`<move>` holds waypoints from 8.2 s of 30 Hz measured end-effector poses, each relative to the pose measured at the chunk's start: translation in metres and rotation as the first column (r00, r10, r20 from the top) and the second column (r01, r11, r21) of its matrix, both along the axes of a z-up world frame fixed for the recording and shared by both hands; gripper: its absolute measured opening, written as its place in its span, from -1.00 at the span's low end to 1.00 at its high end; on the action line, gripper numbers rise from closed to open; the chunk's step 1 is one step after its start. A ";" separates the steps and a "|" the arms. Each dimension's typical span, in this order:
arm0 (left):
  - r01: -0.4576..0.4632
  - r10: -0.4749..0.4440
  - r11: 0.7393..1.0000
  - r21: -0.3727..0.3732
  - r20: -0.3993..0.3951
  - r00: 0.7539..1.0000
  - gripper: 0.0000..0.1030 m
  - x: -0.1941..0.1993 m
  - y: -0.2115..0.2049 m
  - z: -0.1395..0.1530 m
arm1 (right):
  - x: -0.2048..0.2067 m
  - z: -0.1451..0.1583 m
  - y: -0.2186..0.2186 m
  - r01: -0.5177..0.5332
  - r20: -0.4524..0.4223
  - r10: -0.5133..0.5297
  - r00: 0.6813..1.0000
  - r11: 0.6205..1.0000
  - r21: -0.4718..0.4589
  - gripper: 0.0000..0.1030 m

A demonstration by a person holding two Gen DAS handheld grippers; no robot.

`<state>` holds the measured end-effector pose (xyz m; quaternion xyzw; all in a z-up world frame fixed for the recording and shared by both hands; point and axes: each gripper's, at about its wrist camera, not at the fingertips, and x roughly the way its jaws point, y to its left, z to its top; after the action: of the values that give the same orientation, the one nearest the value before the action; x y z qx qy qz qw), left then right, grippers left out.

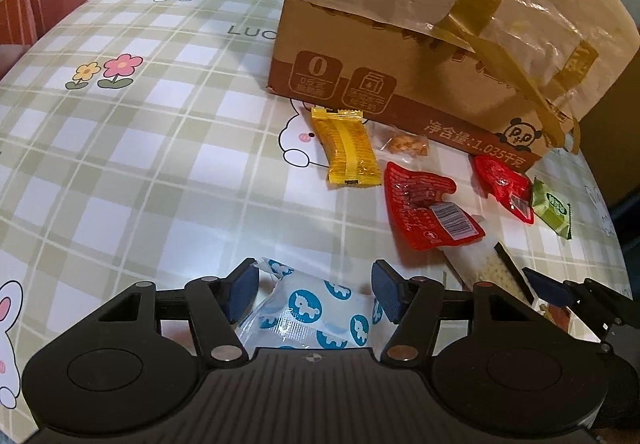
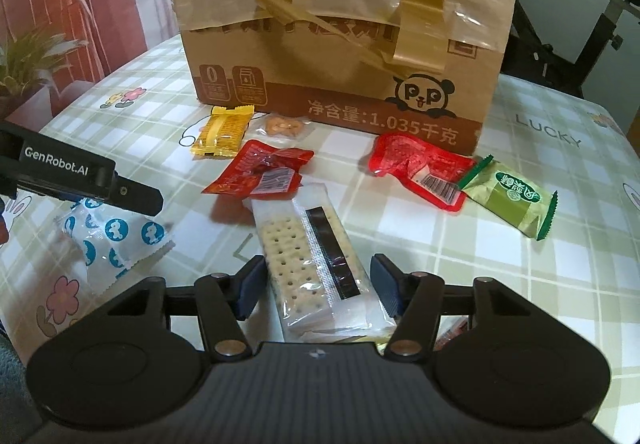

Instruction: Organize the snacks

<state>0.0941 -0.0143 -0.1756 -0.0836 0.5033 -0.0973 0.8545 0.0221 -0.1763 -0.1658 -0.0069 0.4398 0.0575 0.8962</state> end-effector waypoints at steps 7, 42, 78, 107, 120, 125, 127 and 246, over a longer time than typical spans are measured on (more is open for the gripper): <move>-0.041 0.036 0.994 -0.101 -0.044 0.998 0.35 -0.005 0.019 0.003 | 0.000 0.000 -0.001 0.022 -0.002 -0.022 1.000 1.000 0.018 0.16; -0.358 0.238 0.857 -0.370 -0.333 0.913 0.36 -0.040 0.033 0.014 | -0.004 0.001 -0.001 0.030 0.004 -0.030 1.000 0.999 0.023 0.15; -0.275 0.264 0.957 -0.096 -0.111 0.958 0.39 -0.008 0.008 0.002 | -0.007 0.001 0.000 0.025 0.009 -0.025 1.000 1.000 0.017 0.15; -0.039 0.035 0.997 0.061 0.062 0.997 -0.04 -0.026 0.009 0.007 | -0.005 0.001 0.003 0.013 0.007 -0.013 1.000 1.000 -0.023 0.07; -0.063 0.061 0.997 0.041 0.053 0.997 0.01 -0.023 0.009 0.003 | -0.008 0.000 0.002 0.016 0.019 -0.016 1.000 1.000 -0.026 0.07; -0.045 0.040 0.997 0.068 0.076 0.996 0.00 -0.024 0.005 0.003 | -0.008 -0.001 0.002 0.017 0.018 -0.017 1.000 1.000 -0.026 0.07; -0.034 0.028 0.997 0.066 0.080 0.996 -0.03 -0.025 0.006 0.004 | -0.008 -0.001 0.003 0.012 0.018 -0.011 1.000 0.999 -0.040 0.07; -0.010 -0.115 0.976 0.216 0.560 0.821 0.84 0.044 -0.026 0.203 | 0.101 0.195 -0.073 0.019 0.375 -0.051 0.926 0.996 0.089 0.80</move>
<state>0.1379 -0.0406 0.0272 0.0535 0.2351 -0.0877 0.9665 0.1229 -0.2489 0.0292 0.0278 0.2568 0.0574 0.9644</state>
